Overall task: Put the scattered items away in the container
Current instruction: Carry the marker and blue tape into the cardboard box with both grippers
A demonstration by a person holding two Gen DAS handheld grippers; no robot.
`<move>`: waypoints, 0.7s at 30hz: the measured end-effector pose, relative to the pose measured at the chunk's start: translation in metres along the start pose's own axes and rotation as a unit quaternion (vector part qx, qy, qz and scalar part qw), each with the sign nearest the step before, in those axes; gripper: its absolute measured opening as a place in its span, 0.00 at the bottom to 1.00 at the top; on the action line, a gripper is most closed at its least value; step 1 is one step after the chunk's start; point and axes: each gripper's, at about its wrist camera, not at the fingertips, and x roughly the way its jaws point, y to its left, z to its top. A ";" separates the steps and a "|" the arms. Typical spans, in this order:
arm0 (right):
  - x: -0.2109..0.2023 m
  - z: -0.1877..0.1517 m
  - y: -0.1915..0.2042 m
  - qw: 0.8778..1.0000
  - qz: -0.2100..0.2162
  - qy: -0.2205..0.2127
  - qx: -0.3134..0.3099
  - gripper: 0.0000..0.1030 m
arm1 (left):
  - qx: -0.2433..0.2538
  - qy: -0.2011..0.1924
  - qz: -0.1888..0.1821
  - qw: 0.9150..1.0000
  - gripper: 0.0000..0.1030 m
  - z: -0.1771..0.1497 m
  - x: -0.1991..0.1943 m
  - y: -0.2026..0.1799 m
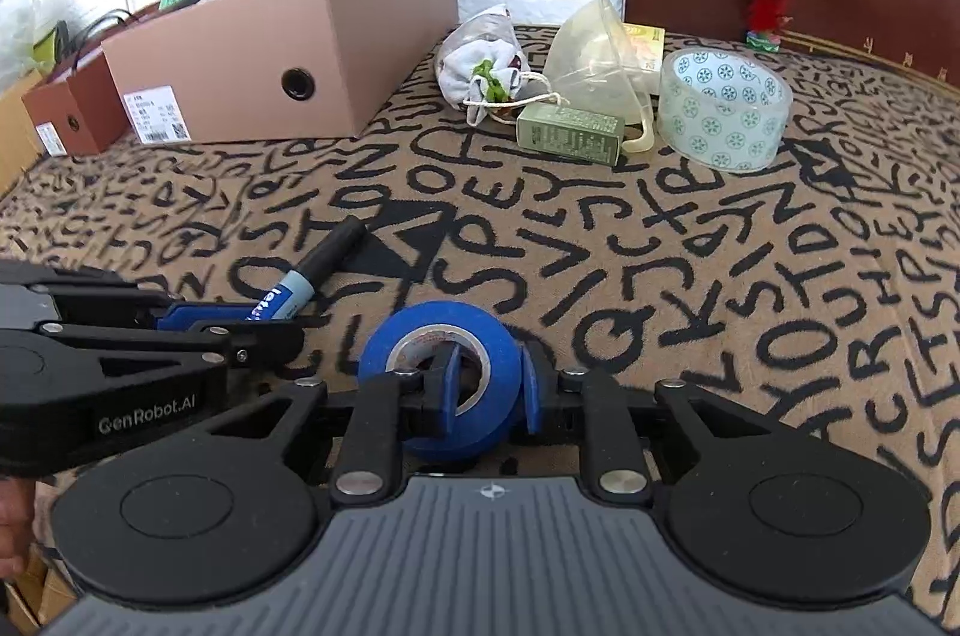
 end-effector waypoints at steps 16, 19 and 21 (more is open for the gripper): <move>-0.029 0.070 0.057 0.989 0.131 -0.058 -0.040 0.20 | -0.082 -0.112 -0.009 0.990 0.11 0.053 -0.077 0.059; -0.029 0.098 0.068 0.986 0.130 -0.081 -0.061 0.20 | -0.086 -0.133 0.003 0.987 0.11 0.077 -0.082 0.071; -0.026 0.116 0.073 0.985 0.127 -0.094 -0.072 0.20 | -0.091 -0.146 0.007 0.985 0.11 0.094 -0.083 0.081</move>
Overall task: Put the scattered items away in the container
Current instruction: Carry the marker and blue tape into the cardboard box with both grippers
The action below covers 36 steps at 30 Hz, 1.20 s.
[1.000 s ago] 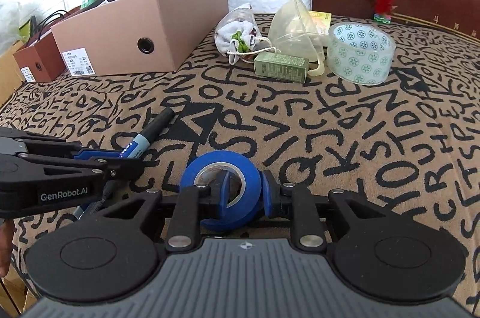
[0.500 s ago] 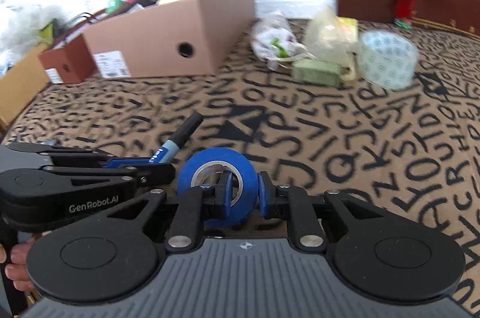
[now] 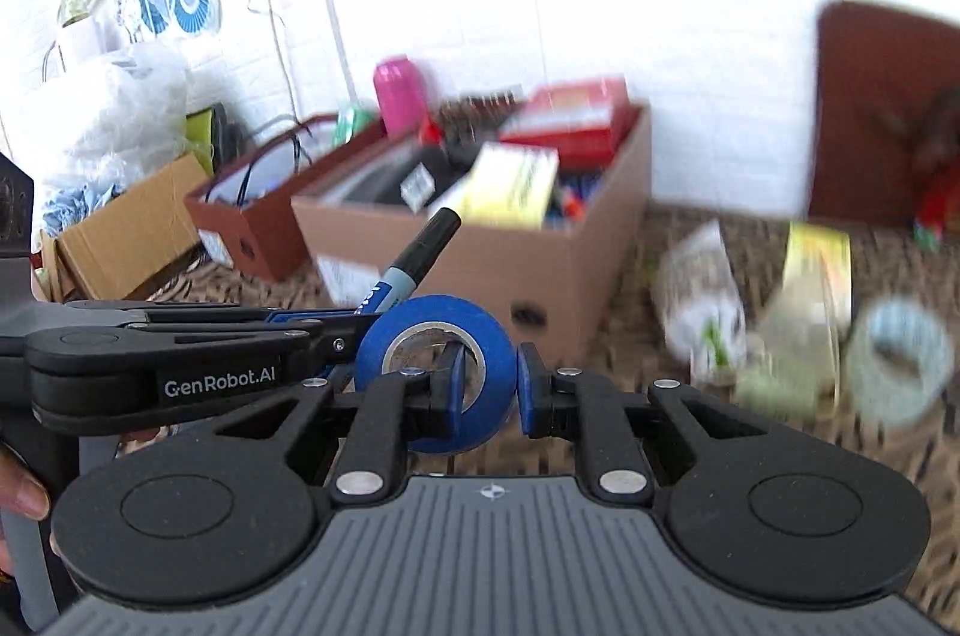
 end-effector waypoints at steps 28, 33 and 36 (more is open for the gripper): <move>0.119 0.069 -0.024 0.992 -0.083 -0.020 -0.090 0.58 | -0.013 -0.008 0.033 0.999 0.78 0.075 0.111 0.064; 0.115 0.063 -0.013 0.994 -0.052 -0.003 -0.100 0.29 | -0.012 -0.002 0.020 1.000 0.67 0.069 0.104 0.063; 0.116 0.059 -0.009 0.994 -0.046 0.007 -0.102 0.22 | -0.015 0.002 0.017 1.000 0.56 0.067 0.102 0.066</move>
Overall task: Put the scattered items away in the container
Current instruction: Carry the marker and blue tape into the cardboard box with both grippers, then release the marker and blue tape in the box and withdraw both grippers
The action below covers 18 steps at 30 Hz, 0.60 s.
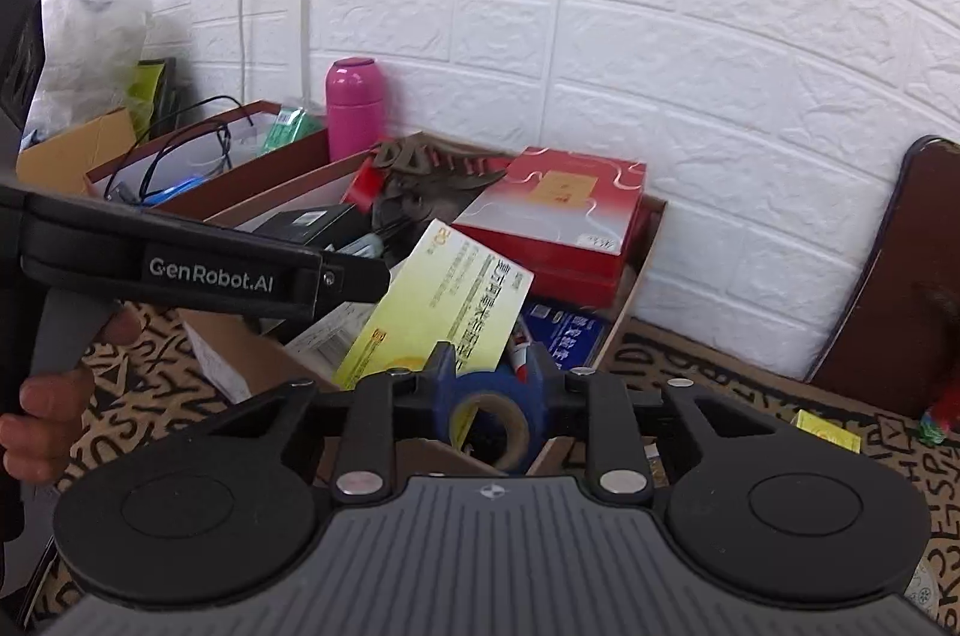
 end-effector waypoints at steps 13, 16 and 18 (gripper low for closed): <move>0.007 -0.004 -0.005 1.000 -0.003 0.013 0.017 0.18 | -0.002 0.023 0.021 0.999 0.48 0.000 0.023 0.010; 0.004 -0.006 -0.004 1.000 -0.003 0.010 0.016 0.25 | -0.002 0.011 0.011 1.000 0.79 -0.004 0.011 0.005; 0.001 -0.006 -0.002 1.000 -0.003 0.007 0.018 0.44 | -0.003 0.007 0.001 1.000 0.92 -0.007 0.001 -0.004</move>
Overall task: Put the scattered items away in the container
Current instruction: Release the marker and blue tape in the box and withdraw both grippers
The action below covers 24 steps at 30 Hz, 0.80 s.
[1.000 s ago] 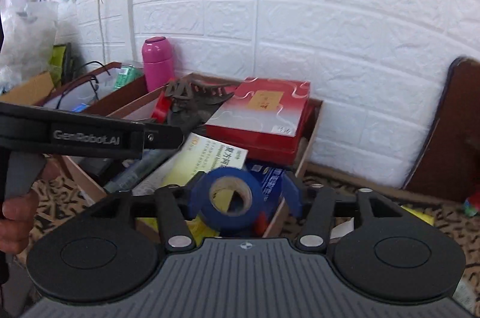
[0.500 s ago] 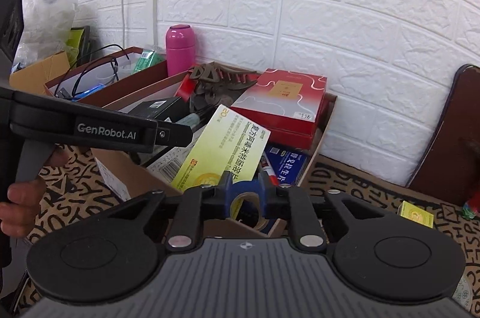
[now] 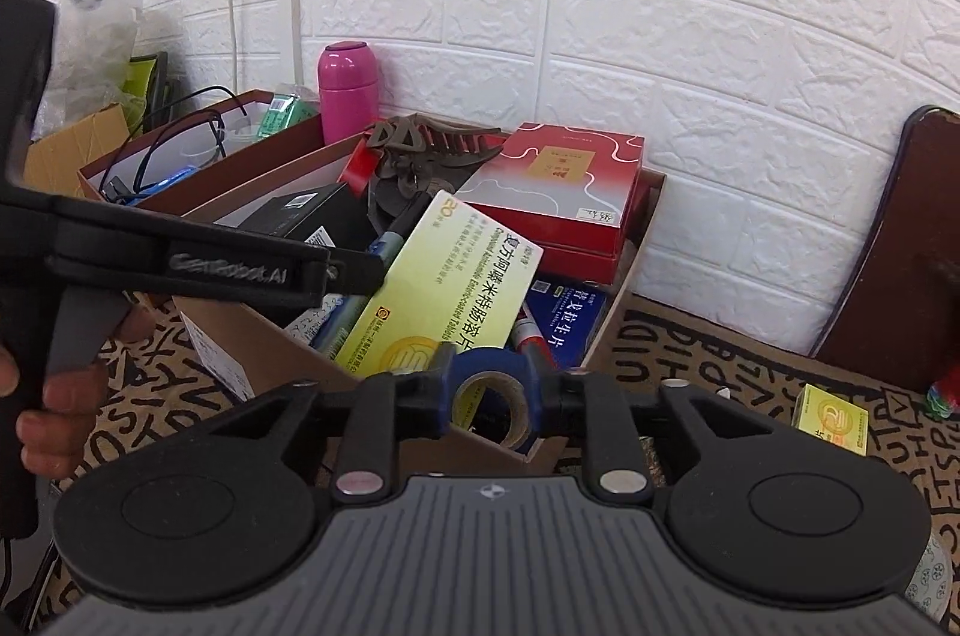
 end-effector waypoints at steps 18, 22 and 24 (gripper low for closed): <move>-0.093 -0.066 0.015 0.999 0.007 -0.031 0.016 0.97 | 0.000 0.011 -0.024 1.000 1.00 -0.086 -0.077 -0.064; -0.116 -0.093 0.010 0.999 -0.004 -0.024 0.039 0.97 | -0.008 0.033 -0.050 0.998 1.00 -0.110 -0.078 -0.083; -0.125 -0.105 0.006 0.999 -0.015 -0.021 0.042 0.97 | -0.004 0.045 -0.057 0.997 1.00 -0.121 -0.076 -0.093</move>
